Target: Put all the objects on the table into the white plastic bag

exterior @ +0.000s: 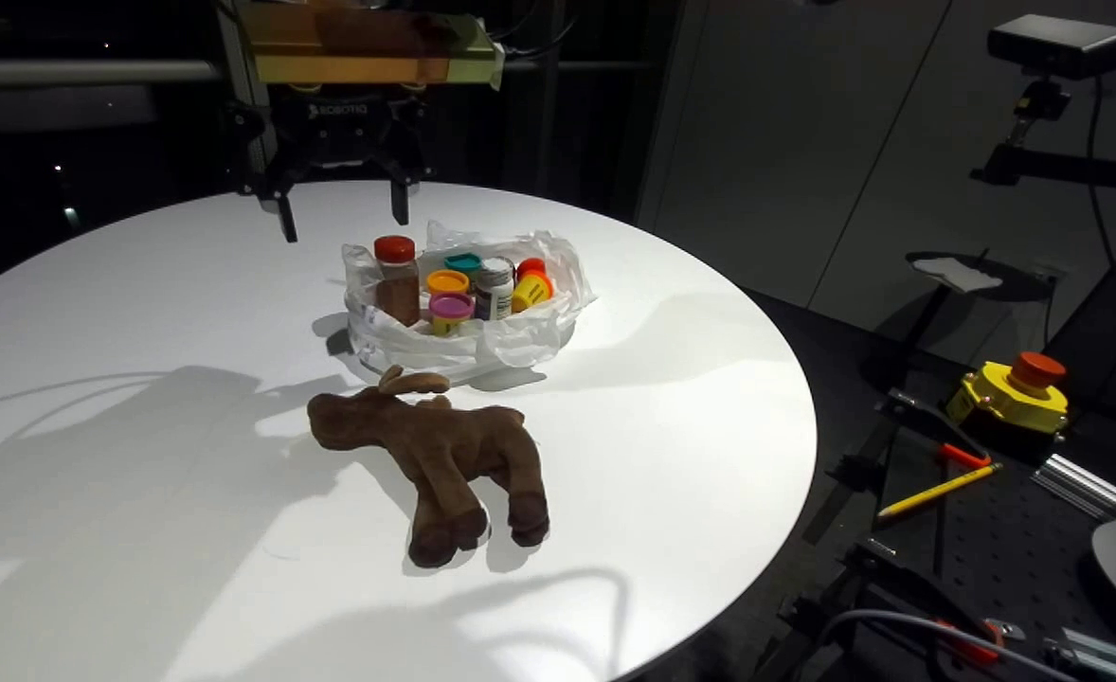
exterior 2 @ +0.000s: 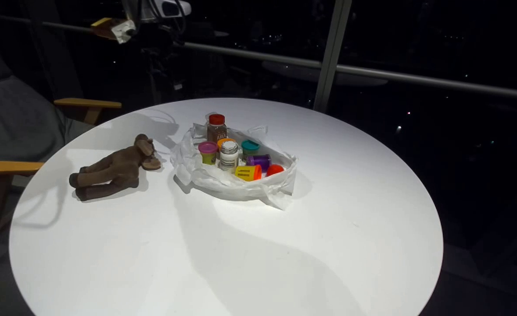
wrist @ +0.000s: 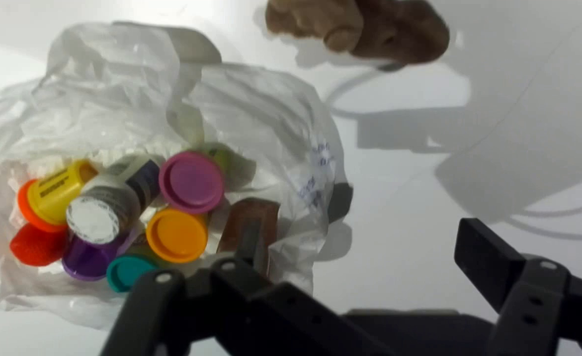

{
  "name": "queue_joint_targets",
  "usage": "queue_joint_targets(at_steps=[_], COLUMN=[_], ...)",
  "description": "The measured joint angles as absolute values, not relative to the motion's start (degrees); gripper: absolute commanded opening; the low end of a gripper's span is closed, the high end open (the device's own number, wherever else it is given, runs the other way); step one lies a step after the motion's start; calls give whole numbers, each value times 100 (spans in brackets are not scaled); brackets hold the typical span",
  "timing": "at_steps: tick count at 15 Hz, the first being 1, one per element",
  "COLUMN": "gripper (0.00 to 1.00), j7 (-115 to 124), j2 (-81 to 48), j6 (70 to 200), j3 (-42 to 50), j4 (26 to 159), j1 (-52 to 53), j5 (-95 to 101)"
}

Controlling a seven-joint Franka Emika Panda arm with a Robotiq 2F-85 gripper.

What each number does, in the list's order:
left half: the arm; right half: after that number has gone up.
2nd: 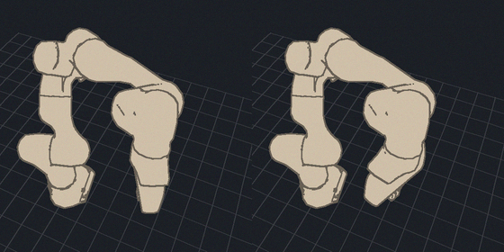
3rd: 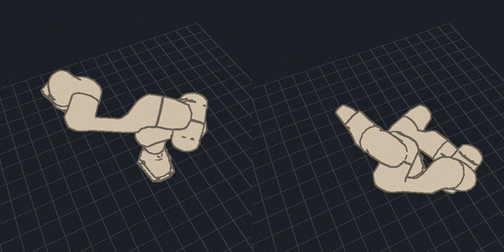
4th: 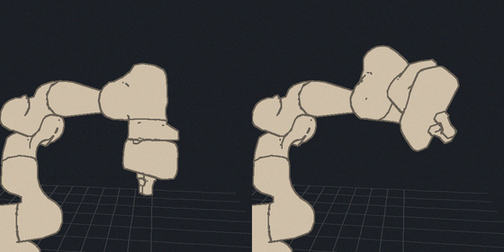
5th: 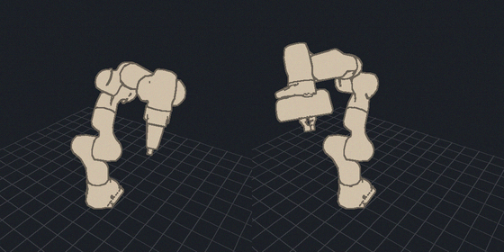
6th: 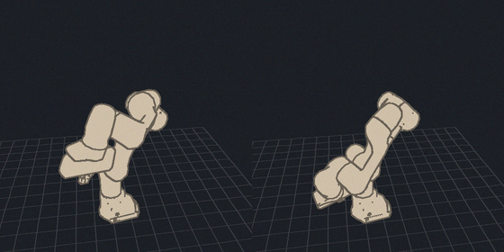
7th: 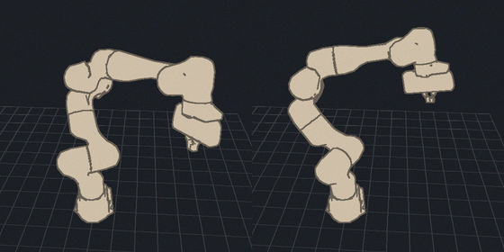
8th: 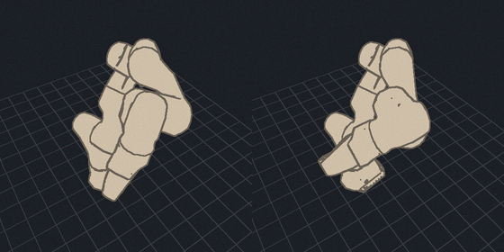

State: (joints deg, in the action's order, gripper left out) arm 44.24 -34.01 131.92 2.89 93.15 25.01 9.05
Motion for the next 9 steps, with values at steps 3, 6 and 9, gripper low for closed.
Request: queue_joint_targets(at_steps=[3, 6, 9], gripper=[100, 100, 100], j7=[4764, 4831, 4724], j2=[-2968, -2766, -2730], j6=[13192, 13229, 13474], j3=[162, -1, -129], j4=[10193, 10981, 11559], j1=[2765, 2800, 2725], j5=[1153, 1328, 1336])
